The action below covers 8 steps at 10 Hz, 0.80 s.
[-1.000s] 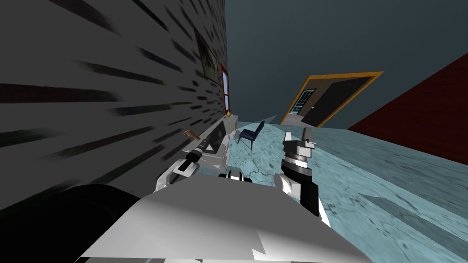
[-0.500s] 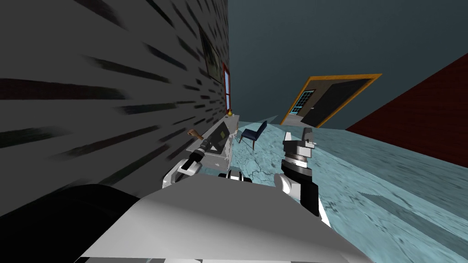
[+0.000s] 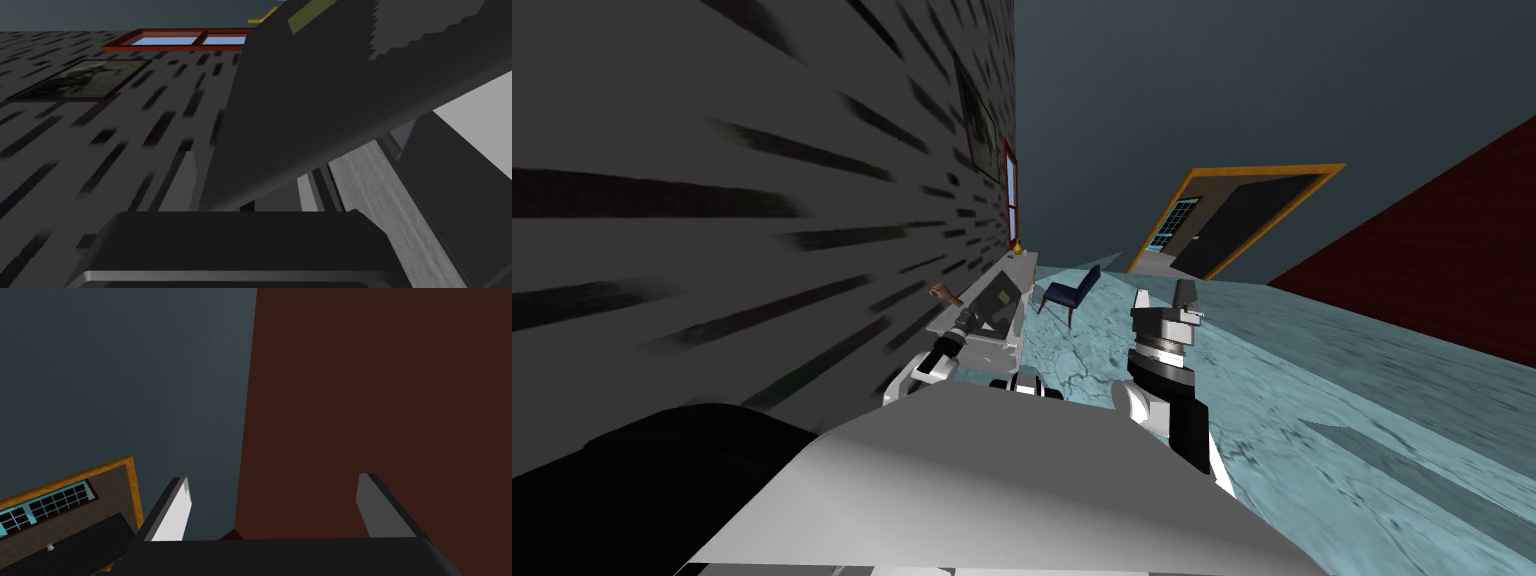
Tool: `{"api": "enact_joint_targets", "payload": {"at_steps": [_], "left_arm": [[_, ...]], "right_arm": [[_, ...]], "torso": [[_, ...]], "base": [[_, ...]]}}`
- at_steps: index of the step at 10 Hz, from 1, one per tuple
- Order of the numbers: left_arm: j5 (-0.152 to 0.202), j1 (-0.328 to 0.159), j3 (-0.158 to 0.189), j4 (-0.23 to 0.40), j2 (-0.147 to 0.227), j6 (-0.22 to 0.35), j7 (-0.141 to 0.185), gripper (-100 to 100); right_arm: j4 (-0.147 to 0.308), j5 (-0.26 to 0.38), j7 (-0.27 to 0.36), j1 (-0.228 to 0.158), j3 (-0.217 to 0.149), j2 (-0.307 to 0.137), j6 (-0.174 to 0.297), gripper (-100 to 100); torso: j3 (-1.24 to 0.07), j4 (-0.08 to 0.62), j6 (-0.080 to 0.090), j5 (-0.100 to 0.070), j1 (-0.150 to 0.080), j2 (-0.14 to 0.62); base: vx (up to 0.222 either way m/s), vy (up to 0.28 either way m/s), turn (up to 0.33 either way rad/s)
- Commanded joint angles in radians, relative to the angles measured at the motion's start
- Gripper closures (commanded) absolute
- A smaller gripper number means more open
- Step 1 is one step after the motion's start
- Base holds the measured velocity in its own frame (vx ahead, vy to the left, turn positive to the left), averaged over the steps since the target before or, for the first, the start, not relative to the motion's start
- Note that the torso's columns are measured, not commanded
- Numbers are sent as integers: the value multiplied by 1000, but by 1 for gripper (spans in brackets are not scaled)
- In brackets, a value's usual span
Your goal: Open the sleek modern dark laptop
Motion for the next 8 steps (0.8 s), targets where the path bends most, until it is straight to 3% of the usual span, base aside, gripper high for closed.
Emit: {"api": "enact_joint_targets", "payload": {"at_steps": [1, 4, 5, 7, 8], "left_arm": [[39, -15, -13, 51, -42, -43, 34, 100], [80, -29, -31, 108, -92, -86, 67, 100], [68, -26, -29, 96, -85, -70, 56, 100], [98, -38, -46, 169, -122, -130, 77, 100], [89, -21, -39, 121, -107, -93, 74, -100]], "right_arm": [[0, 0, 0, 0, 0, 0, 0, 0], [0, 0, 0, 0, 0, 0, 0, 0], [0, 0, 0, 0, 0, 0, 0, 0], [0, 0, 0, 0, 0, 0, 0, 0], [0, 0, 0, 0, 0, 0, 0, 0]], "torso": [[1, 0, 0, 0, 1, 1], [0, 0, 0, 0, -1, 1], [1, 0, 0, 0, 0, 2], [1, 0, 0, -1, -2, 1], [0, -1, 1, 0, 0, 1]], "base": [[-20, 126, -8], [1, 119, -5], [-4, 58, -9], [5, 74, -24], [13, 36, 3]]}}
